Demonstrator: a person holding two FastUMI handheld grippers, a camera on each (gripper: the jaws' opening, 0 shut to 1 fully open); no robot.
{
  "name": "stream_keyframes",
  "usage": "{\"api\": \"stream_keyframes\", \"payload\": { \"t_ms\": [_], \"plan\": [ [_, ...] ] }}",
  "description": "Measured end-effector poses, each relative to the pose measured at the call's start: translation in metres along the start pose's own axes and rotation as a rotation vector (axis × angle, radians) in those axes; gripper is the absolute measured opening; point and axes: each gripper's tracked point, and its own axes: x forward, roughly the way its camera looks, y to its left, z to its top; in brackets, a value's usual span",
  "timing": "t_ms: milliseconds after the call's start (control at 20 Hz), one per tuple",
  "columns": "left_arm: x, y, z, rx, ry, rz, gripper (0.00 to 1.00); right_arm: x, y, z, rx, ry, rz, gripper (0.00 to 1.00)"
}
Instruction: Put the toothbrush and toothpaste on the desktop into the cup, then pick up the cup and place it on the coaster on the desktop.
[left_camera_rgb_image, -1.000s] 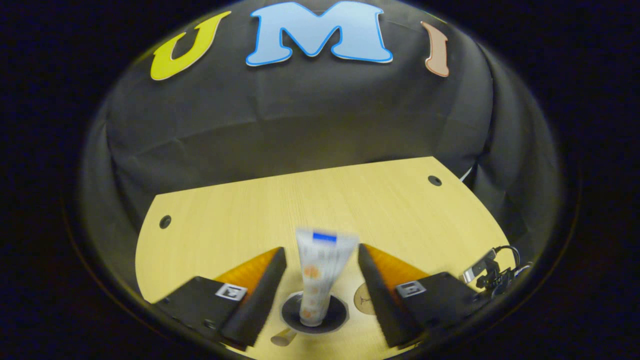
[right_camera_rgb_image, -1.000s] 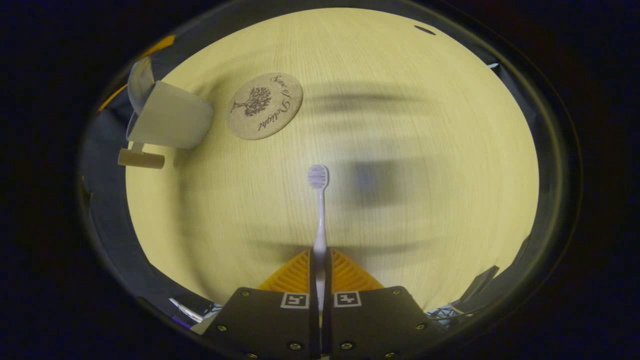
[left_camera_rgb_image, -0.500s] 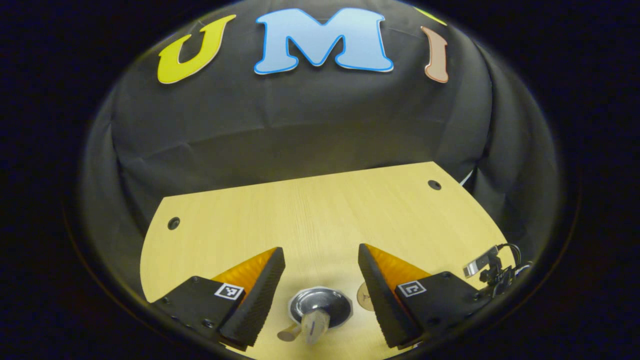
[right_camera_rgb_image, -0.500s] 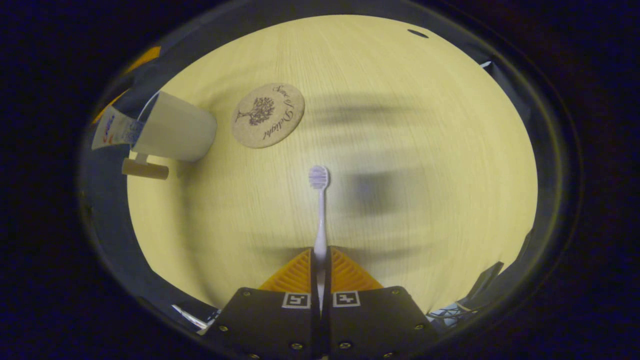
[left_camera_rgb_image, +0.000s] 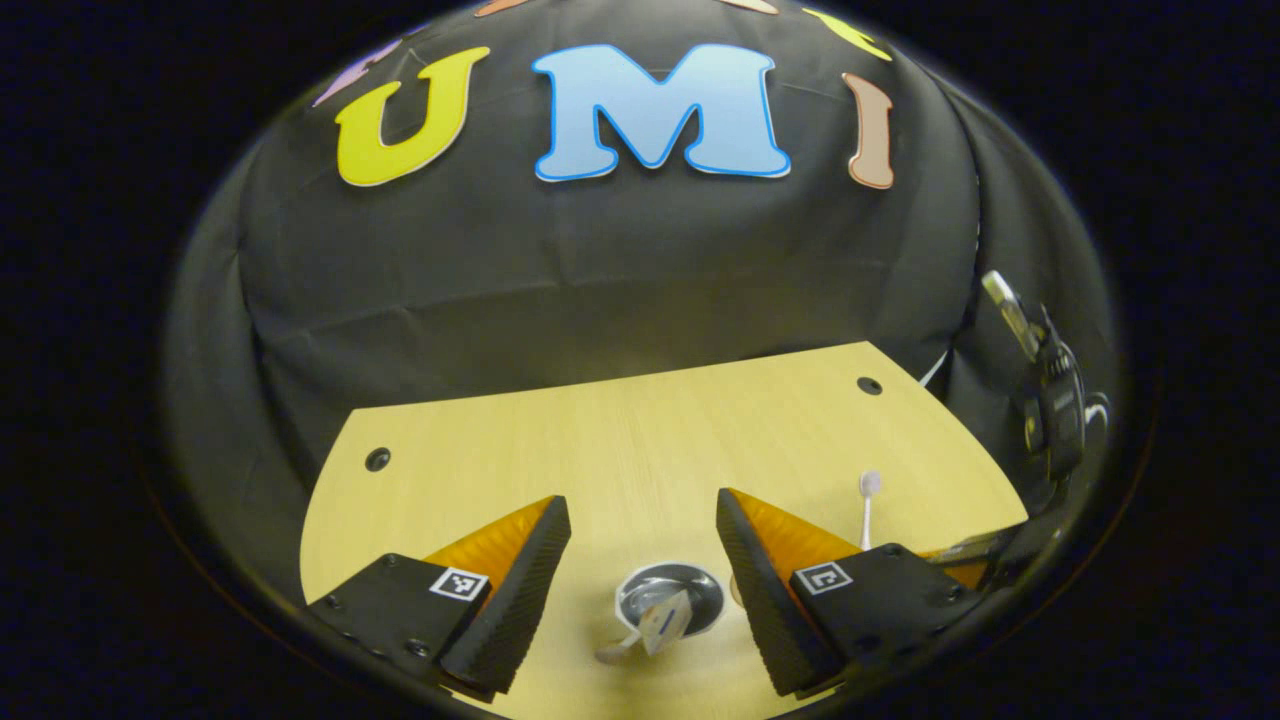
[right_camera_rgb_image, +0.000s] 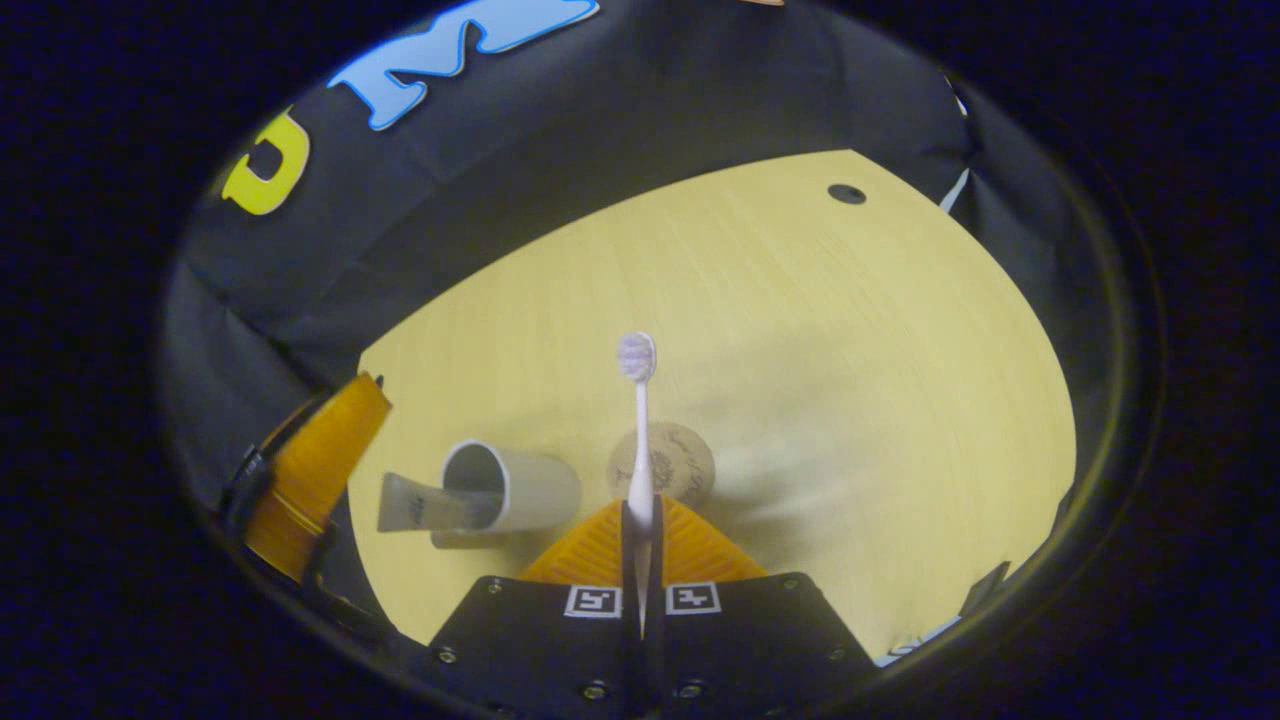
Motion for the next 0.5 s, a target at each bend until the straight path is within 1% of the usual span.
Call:
{"api": "stream_keyframes", "payload": {
  "t_ms": [150,250,350,500],
  "plan": [
    [-0.016,0.022,-0.002,-0.002,-0.008,0.024,0.96,-0.002,0.034,0.031,0.016,-0.062,0.061,0.02],
    [-0.027,0.038,-0.006,-0.006,-0.009,0.043,0.96,-0.002,0.054,0.030,0.026,-0.097,0.085,0.02],
    [-0.037,0.060,-0.012,-0.016,-0.004,0.062,0.96,0.002,0.067,0.036,0.027,-0.133,0.094,0.01],
    [-0.053,0.088,-0.022,-0.036,0.003,0.090,0.96,0.010,0.079,0.051,0.007,-0.211,0.080,0.02]
  ]
}}
